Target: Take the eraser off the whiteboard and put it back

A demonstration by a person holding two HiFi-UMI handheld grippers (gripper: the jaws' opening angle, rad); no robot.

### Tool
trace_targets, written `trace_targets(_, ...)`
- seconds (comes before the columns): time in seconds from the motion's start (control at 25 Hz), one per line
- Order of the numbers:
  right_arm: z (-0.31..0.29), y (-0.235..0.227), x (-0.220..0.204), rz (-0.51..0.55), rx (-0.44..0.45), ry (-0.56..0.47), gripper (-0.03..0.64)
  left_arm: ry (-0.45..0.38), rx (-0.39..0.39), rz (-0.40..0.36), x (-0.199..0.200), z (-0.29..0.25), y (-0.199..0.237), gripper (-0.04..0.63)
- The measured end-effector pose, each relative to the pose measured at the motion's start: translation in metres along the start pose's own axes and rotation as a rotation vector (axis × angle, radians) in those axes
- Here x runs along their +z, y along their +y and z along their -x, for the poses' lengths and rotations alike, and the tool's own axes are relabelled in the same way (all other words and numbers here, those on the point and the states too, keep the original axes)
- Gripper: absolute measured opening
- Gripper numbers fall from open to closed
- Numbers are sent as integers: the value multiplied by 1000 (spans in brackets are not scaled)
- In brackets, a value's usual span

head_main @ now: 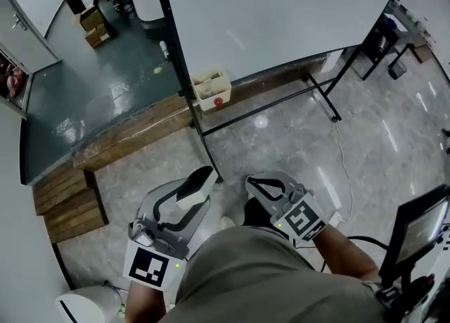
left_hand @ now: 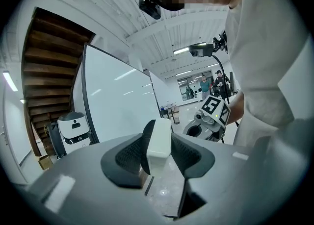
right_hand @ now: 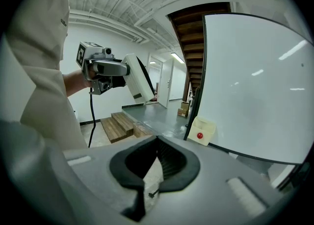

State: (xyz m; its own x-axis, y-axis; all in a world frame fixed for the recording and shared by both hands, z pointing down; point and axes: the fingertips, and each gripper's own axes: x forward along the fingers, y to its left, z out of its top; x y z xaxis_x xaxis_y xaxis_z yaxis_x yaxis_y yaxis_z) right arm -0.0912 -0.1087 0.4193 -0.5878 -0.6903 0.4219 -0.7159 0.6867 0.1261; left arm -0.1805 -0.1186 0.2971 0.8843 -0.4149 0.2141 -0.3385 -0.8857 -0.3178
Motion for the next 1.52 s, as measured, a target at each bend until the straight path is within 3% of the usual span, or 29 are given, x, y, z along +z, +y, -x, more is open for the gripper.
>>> trace_targets(0.52,10,-35,-11,-44,-45,-14,3,13,-5,-43,3,-46,31,175)
trace_targets(0.92,16,-97,-27,-87,-93,-17,3,87,9,34,-14,-118,70,175)
trace_targets(1.52,0,-183,-47,-129,-70,-25,3,185,29,19,-60,-212,123,175)
